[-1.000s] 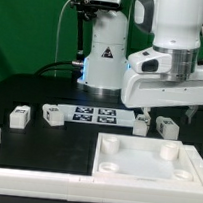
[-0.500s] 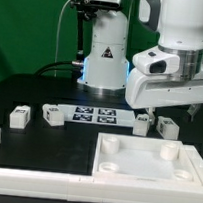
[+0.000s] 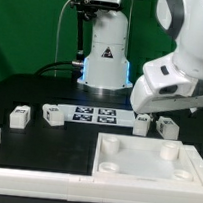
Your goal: Assemble one leg
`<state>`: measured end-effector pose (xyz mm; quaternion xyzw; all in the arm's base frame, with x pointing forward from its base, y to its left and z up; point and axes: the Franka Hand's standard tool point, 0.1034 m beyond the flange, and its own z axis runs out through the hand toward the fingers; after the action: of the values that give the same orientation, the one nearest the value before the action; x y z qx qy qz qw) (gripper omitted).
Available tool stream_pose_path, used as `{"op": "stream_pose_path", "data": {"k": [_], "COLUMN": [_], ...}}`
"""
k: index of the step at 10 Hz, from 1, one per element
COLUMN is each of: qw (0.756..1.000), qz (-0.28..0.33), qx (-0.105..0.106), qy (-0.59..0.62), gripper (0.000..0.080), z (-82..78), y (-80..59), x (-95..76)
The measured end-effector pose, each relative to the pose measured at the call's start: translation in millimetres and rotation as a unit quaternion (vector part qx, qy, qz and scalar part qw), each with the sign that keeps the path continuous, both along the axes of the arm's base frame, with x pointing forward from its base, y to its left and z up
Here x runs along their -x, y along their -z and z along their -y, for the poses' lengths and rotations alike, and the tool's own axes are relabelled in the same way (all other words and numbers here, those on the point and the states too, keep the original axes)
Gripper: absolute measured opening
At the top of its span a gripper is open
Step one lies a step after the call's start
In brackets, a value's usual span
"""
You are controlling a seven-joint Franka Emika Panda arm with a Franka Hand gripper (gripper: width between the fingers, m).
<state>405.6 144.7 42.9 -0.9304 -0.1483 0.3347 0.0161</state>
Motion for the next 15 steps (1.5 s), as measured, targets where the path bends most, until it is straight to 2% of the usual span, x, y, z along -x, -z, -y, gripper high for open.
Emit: {"op": "stream_pose_path", "data": {"k": [2,5,10,13,14,15], "qw": [0.998,0.998,0.996,0.996,0.996,0.996], "qz": [-0.058,-0.057,-0.080,-0.079,-0.079,-0.078], "qx": [0.011,0.030,0.034,0.033,0.033,0.032], "qy": [-0.003,0.020,0.017,0.018,0.018,0.018], "gripper": [0.0649,0.0649,0.0649,0.0649,0.0563,0.0414], "z": [-3.0,-1.1,1.0,0.4,0.3,0.4], "y": [7.4,18.1,23.4,27.0,28.4,29.8], "x": [4.4,13.0,23.4,23.7,24.2,24.7]}}
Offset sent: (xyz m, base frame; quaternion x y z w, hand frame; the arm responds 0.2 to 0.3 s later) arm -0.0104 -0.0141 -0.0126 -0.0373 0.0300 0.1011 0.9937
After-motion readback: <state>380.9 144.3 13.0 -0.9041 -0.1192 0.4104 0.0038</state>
